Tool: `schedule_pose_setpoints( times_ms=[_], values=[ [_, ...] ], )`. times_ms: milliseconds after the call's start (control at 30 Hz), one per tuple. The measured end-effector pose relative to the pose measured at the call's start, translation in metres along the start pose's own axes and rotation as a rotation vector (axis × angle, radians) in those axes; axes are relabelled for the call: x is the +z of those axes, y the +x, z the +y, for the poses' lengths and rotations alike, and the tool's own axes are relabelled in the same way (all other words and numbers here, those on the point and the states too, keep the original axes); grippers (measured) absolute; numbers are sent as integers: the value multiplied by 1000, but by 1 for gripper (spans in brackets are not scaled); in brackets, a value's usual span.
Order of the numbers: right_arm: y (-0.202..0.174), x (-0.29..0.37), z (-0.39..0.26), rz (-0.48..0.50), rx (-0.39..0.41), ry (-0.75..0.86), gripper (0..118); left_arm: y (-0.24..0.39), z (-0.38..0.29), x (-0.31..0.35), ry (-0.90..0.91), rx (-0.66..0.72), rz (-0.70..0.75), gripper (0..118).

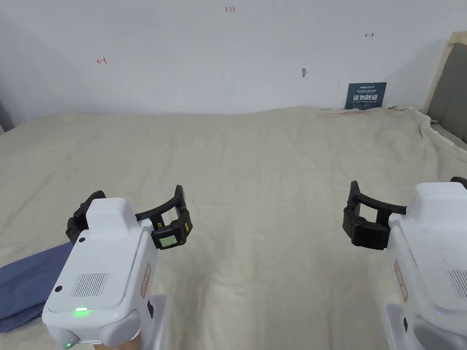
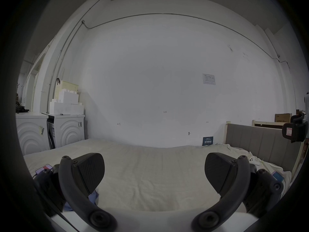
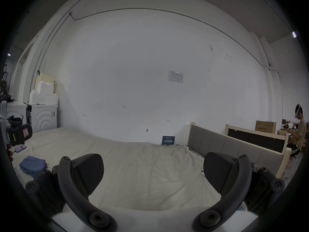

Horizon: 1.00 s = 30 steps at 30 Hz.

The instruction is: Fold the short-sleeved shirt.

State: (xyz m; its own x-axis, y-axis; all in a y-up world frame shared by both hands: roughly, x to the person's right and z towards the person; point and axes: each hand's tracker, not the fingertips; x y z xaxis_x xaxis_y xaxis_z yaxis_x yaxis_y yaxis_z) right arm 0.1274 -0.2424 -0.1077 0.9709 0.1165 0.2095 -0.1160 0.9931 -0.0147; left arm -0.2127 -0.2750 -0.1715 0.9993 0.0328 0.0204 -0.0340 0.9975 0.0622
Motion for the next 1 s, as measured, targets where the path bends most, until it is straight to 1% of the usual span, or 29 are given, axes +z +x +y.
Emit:
schedule_pose_setpoints(
  times_ms=[67, 233, 1000],
  values=[
    [1, 0, 1, 9, -24, -4, 117, 0, 0, 1, 3, -8, 0, 118],
    [3, 0, 4, 8, -40, -3, 117, 0, -1, 2, 4, -13, 2, 118],
    [5, 0, 5, 9, -41, -14, 117, 1, -1, 2, -2, -24, -13, 118]
  ],
)
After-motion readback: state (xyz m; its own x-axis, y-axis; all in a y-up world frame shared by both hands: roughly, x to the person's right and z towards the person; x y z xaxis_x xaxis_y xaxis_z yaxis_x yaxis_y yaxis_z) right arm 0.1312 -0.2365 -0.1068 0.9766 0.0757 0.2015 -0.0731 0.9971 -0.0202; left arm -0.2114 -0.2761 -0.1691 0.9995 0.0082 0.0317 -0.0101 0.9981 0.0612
